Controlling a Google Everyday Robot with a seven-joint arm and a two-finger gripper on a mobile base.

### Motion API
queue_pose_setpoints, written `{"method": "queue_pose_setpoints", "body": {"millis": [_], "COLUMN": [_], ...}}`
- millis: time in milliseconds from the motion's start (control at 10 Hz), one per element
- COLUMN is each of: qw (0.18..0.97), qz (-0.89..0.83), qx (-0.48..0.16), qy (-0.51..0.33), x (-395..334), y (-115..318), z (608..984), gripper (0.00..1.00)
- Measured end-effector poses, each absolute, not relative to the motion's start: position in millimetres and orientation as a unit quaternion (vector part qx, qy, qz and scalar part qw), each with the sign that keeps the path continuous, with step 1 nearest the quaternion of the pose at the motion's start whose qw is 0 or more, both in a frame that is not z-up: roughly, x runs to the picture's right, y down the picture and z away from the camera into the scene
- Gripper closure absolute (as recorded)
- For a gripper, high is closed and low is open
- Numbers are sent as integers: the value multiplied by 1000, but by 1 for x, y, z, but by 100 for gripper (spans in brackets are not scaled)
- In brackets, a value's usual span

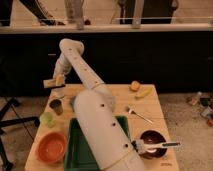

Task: Place eraser in paper cup

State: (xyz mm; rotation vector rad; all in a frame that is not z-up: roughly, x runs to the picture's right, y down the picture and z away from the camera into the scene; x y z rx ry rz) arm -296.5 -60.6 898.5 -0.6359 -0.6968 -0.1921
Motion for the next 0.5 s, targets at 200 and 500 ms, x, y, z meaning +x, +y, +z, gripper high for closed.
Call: {"method": "queue_pose_setpoints", "body": {"millis": [200, 500], "qw": [887, 887], "qz": [-91, -91], "qx": [-307, -307], "qy": [-334, -334], "x": [-296, -296], "y": [-60, -61], "z": [899, 899], "gripper": [98, 71]}}
